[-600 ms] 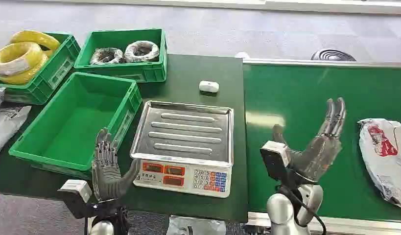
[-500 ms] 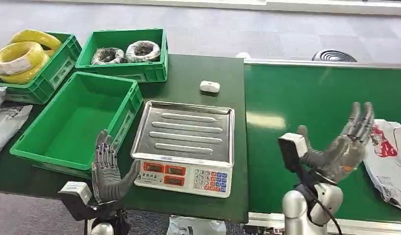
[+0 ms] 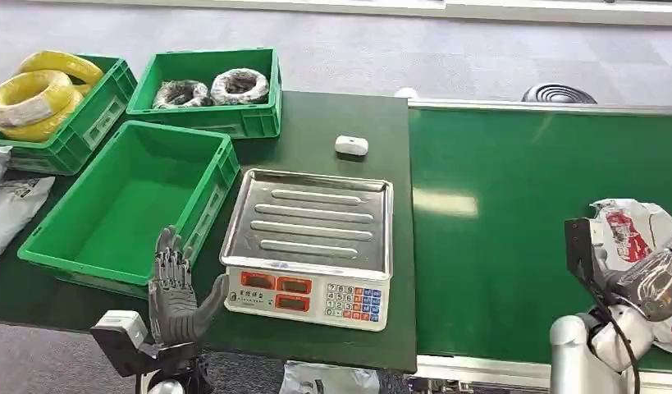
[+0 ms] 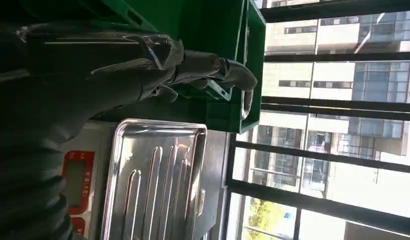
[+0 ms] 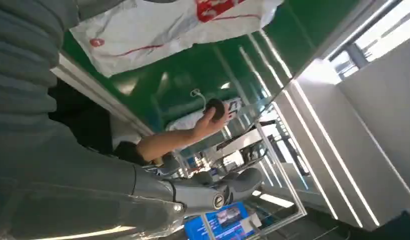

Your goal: Moved the parcel from conveyor to table for the left to box.

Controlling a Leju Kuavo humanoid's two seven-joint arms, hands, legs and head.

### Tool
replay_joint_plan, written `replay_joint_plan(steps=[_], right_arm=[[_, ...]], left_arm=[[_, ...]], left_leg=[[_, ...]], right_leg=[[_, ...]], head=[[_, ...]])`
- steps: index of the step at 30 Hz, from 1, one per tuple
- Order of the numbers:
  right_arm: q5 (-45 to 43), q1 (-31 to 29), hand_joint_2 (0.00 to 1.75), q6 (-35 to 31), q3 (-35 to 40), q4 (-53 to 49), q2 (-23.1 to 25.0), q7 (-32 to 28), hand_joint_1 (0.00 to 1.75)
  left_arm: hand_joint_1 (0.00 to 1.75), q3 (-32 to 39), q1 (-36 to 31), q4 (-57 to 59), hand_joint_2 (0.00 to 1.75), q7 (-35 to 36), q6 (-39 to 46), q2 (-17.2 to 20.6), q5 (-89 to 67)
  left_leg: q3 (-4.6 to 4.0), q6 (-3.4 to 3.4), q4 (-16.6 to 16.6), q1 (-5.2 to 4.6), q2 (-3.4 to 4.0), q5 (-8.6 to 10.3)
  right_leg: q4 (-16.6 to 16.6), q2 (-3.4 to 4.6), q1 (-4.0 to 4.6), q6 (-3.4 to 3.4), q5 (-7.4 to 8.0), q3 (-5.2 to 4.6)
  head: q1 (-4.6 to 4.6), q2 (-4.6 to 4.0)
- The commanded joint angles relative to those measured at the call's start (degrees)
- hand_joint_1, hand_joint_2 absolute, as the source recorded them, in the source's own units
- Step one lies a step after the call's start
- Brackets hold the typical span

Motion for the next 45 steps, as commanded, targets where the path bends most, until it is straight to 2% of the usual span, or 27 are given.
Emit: replay_joint_plan(steps=[1, 11, 20, 24, 26, 29, 30, 33, 38, 42, 43, 44, 45], right_arm=[[5.02, -12.87, 1.75, 7.63, -3.31, 38.84, -11.13, 3.72, 0.0], [5.08, -12.74, 1.75, 7.31, -3.3, 38.81, -10.77, 3.86, 0.0], [-0.66, -10.36, 1.75, 9.43, -9.61, 37.52, -8.61, 1.23, 0.0], [-4.8, -10.07, 1.75, 12.49, -13.6, 37.91, -9.46, -1.6, 0.0], [-5.43, -10.31, 1.75, 15.04, -14.11, 37.84, -9.31, -2.65, 0.0], [-5.0, -10.57, 1.75, 15.42, -13.72, 37.69, -8.87, -2.36, 0.0], [-6.53, -10.74, 1.75, 16.69, -14.63, 36.75, -8.03, -4.41, 0.0], [-7.96, -10.57, 1.75, 18.94, -14.96, 34.18, -5.49, -5.67, 0.0], [-10.11, -5.91, 1.75, 20.74, -13.89, 23.23, 0.29, -5.85, 0.0], [-10.84, -4.52, 1.75, 21.19, -13.2, 20.06, 1.62, -6.06, 0.0], [-11.66, -4.04, 1.75, 21.69, -12.96, 18.89, 2.2, -6.5, 1.08], [-11.42, -3.26, 1.75, 21.13, -12.31, 17.52, 2.74, -6.37, 1.64], [-11.42, -3.2, 1.75, 21.07, -12.21, 17.51, 3.17, -6.31, 1.75]], left_arm=[[0.0, 1.23, 0.04, 0.16, 1.75, 0.13, -0.03, 1.53, -0.27], [0.0, 1.25, -0.19, 0.38, 1.75, 0.13, -0.04, 1.55, -0.23], [0.0, 1.78, -1.43, 0.13, 1.75, 0.24, 0.96, 1.48, -0.39], [0.0, 2.18, -2.28, -0.03, 1.75, 1.09, 0.48, 1.01, -0.86], [0.0, 2.71, -3.05, 0.05, 1.75, 1.61, 0.3, 0.64, -1.33], [0.0, 2.83, -3.58, 0.09, 1.75, 1.85, 0.14, 0.66, -1.41], [0.0, 3.24, -3.7, 0.05, 1.75, 2.0, 0.11, 0.41, -1.64], [0.0, 4.23, -4.65, -0.47, 1.75, 2.99, -0.35, -0.06, -2.41], [0.0, 5.98, -3.27, -2.78, 1.75, 4.69, -1.18, -1.22, -5.22], [0.0, 6.3, -3.2, -2.89, 1.75, 4.74, -1.2, -1.42, -5.59], [0.0, 6.39, -3.32, -2.91, 1.75, 4.73, -1.18, -1.48, -5.75], [0.0, 6.48, -3.49, -2.92, 1.75, 4.74, -1.15, -1.56, -5.86], [0.0, 6.48, -3.79, -3.06, 1.75, 4.75, -1.15, -1.63, -5.87]], left_leg=[[-0.06, 0.09, -0.17, 0.01, 0.1, 0.17], [-0.08, 0.06, -0.06, 0.0, 0.09, 0.07], [-0.14, 0.06, -0.18, 0.01, 0.08, 0.19], [-0.15, 0.06, -0.14, 0.02, 0.01, 0.17], [-0.15, 0.08, -0.13, 0.0, 0.04, 0.16], [-0.2, 0.08, -0.1, 0.0, 0.1, 0.16], [-0.17, 0.08, -0.13, 0.0, 0.14, 0.17], [-0.14, 0.06, -0.06, 0.0, 0.13, 0.1], [-0.11, 0.03, -0.08, 0.07, 0.23, 0.08], [-0.06, 0.03, -0.06, 0.04, 0.14, 0.05], [-0.13, 0.06, -0.14, 0.03, 0.22, 0.13], [-0.12, 0.06, -0.11, 0.02, 0.18, 0.1], [-0.07, 0.04, -0.06, 0.04, 0.13, 0.06]], right_leg=[[-0.2, -0.03, 0.04, -0.13, 0.21, -0.06], [-0.01, 0.02, 0.03, -0.08, 0.08, -0.17], [-0.13, -0.06, 0.05, -0.18, 0.18, -0.21], [-0.1, -0.11, 0.05, -0.15, 0.15, -0.22], [-0.1, -0.09, 0.04, -0.15, 0.16, -0.22], [-0.07, -0.02, 0.04, -0.14, 0.18, -0.3], [-0.08, 0.01, 0.03, -0.14, 0.19, -0.28], [-0.01, 0.03, 0.03, -0.12, 0.12, -0.23], [-0.03, 0.13, 0.09, -0.14, 0.13, -0.23], [0.01, 0.06, 0.07, -0.09, 0.06, -0.16], [-0.07, 0.09, 0.07, -0.16, 0.16, -0.25], [-0.03, 0.07, 0.06, -0.13, 0.13, -0.23], [0.0, 0.05, 0.06, -0.09, 0.07, -0.16]], head=[[0.02, 0.0], [0.0, 0.0], [0.02, 0.0], [0.0, 0.0], [-0.02, 0.0], [0.0, 0.0], [0.02, 0.0], [0.02, 0.0], [0.02, 0.0], [0.0, 0.0], [0.0, 0.0], [-0.02, 0.0], [0.02, 0.0]])
